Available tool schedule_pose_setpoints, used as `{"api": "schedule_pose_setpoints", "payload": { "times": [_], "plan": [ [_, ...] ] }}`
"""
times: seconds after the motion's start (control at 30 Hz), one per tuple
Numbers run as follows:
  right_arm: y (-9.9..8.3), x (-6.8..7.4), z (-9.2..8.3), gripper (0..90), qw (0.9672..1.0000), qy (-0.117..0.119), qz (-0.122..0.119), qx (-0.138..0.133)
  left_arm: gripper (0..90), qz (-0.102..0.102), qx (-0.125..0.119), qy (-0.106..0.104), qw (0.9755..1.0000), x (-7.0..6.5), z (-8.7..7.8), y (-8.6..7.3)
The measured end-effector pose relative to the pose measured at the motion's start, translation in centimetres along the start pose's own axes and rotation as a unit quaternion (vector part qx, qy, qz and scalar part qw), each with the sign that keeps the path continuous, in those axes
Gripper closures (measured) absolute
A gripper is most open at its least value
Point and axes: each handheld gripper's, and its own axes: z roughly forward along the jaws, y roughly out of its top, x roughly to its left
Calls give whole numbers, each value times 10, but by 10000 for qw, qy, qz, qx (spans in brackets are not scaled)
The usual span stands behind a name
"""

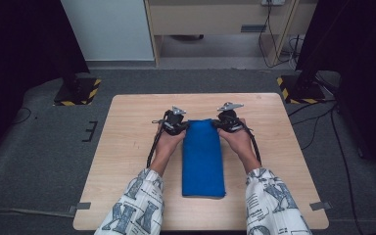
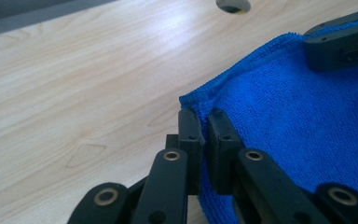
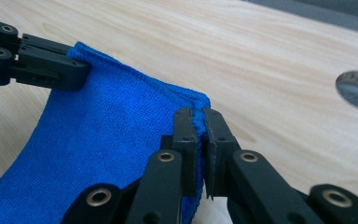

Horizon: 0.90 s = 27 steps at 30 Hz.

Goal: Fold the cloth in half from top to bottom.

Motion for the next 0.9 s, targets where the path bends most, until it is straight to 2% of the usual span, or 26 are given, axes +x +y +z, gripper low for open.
{"api": "schedule_pose_setpoints", "payload": {
  "times": [0.17,0.3,0.43,0.67,0.9],
  "plan": [
    [8,-1,2,853,10000,2,-1,-72,850,25,-35,12,10000,4,-3,3],
    [13,0,2,852,9999,19,15,-160,852,-34,-104,-1,9999,8,-6,7],
    [16,3,0,852,9998,47,-63,-193,852,23,-150,28,9999,7,-12,12],
    [15,7,-9,852,9996,46,-182,-232,859,172,-219,59,9996,-3,-23,14],
    [7,12,-28,851,9991,110,-184,-373,859,298,-298,161,9990,-15,-38,18]
  ]
}}
